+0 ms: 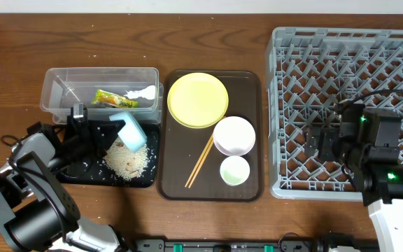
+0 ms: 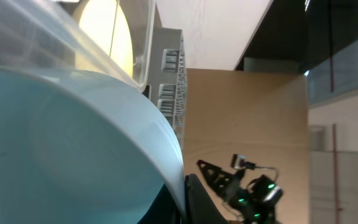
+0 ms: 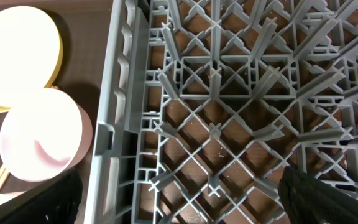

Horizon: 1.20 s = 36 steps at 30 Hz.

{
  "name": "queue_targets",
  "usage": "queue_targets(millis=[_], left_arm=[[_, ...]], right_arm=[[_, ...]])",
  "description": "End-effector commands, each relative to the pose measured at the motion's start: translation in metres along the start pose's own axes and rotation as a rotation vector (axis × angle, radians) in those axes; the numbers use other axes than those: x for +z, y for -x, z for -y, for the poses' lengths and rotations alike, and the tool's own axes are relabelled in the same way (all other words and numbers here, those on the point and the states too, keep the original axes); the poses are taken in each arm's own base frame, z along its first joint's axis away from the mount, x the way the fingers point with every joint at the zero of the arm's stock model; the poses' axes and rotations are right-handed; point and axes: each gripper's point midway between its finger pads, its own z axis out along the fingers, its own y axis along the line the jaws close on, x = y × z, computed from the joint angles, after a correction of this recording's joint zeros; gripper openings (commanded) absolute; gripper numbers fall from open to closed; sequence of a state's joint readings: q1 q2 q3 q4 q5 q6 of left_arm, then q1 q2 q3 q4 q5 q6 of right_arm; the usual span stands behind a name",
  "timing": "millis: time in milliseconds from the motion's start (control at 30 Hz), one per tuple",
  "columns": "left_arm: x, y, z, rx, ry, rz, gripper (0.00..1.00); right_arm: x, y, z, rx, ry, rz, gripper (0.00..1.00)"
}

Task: Sort waste into correct bins and load items into the dishwasher rack
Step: 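Tip the blue bowl over the black tray to pour out the rice, then carry the empty blue bowl with the left gripper back to the brown tray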

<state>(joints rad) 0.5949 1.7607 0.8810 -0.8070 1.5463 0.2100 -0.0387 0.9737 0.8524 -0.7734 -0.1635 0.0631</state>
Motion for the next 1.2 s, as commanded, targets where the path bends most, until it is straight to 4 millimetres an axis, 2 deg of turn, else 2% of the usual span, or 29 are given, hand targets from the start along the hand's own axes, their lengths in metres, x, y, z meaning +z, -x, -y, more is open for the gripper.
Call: queue_targets(millis=[0, 133, 267, 467, 533, 633, 900, 1067, 1133, 1167], left_arm=[[-0.001, 0.001, 0.004, -0.191, -0.026, 0.005, 0.06], [0.003, -0.007, 0.009, -0.139, -0.023, -0.014, 0.06], [0.022, -0.035, 0.020, 0.031, 0.024, -0.107, 0.06], [0.050, -0.085, -0.004, 0.334, 0.378, -0.341, 0.06], [0.057, -0.095, -0.014, 0.462, 0.502, -0.401, 0.06], [0.072, -0.100, -0.024, 0.585, 0.658, -0.425, 0.06], [0.120, -0.115, -0.044, 0.842, 0.835, -0.473, 0.07], [0.130, -0.134, -0.065, 0.888, 0.890, -0.565, 0.10], [0.133, -0.141, -0.070, 0.893, 0.890, -0.594, 0.16], [0.134, -0.143, -0.070, 0.897, 0.888, -0.600, 0.26]], right_arm=[[-0.003, 0.006, -0.005, -0.030, 0.007, 0.014, 0.99], [-0.003, 0.006, -0.005, -0.030, 0.006, 0.014, 0.99], [-0.003, 0.006, -0.005, -0.030, 0.003, 0.014, 0.99], [-0.003, 0.006, -0.005, -0.030, 0.003, 0.014, 0.99], [-0.003, 0.006, -0.005, -0.030, 0.003, 0.014, 0.99], [-0.003, 0.006, -0.005, -0.030, 0.003, 0.014, 0.99], [-0.003, 0.006, -0.005, -0.030, 0.003, 0.014, 0.99], [-0.003, 0.005, -0.005, -0.030, 0.003, 0.013, 0.99], [-0.003, 0.006, -0.005, -0.030, 0.003, 0.014, 0.99], [-0.003, 0.006, -0.005, -0.030, 0.003, 0.014, 0.99]])
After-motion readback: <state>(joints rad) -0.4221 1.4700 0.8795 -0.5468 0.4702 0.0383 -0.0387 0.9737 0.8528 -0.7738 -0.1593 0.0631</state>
